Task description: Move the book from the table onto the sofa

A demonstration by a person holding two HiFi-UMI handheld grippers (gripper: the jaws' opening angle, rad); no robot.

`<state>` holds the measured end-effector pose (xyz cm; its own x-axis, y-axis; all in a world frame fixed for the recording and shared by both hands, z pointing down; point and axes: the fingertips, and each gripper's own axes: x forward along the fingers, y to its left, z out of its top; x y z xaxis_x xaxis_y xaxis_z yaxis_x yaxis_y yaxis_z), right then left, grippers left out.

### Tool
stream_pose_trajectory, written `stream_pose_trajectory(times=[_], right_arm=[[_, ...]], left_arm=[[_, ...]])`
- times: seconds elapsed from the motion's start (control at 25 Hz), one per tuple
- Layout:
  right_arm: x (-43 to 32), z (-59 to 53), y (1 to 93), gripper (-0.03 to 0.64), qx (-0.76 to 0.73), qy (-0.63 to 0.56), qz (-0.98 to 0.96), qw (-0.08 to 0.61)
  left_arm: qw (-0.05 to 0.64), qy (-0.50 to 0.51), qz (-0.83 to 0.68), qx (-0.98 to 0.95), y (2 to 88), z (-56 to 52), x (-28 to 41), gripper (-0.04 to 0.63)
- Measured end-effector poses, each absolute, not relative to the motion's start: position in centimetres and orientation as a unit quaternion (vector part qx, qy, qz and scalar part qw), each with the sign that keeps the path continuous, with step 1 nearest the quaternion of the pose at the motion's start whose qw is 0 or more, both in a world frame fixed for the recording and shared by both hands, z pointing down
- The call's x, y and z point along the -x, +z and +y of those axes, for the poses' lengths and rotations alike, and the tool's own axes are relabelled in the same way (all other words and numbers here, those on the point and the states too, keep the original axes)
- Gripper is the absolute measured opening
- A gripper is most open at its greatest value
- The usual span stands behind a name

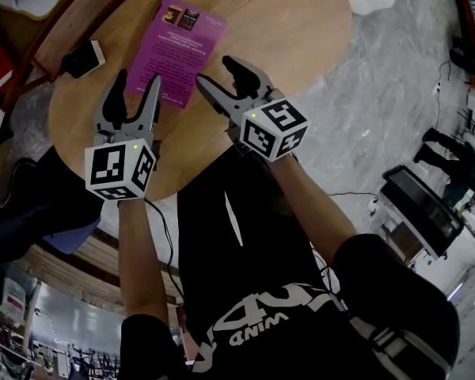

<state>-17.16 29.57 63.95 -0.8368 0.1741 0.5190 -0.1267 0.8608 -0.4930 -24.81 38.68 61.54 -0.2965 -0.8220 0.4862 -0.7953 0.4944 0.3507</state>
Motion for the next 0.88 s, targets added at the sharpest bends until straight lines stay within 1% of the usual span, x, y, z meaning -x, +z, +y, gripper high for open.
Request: stream_pose_trajectory(times=[0.88], right_arm=[[15.3, 31.7, 74.5, 0.256, -0.020, 0.347, -0.855, 0.384]], left_arm=[[0.416, 0.050, -0.767, -0.486, 73.9, 40.8, 26.1, 0.244]])
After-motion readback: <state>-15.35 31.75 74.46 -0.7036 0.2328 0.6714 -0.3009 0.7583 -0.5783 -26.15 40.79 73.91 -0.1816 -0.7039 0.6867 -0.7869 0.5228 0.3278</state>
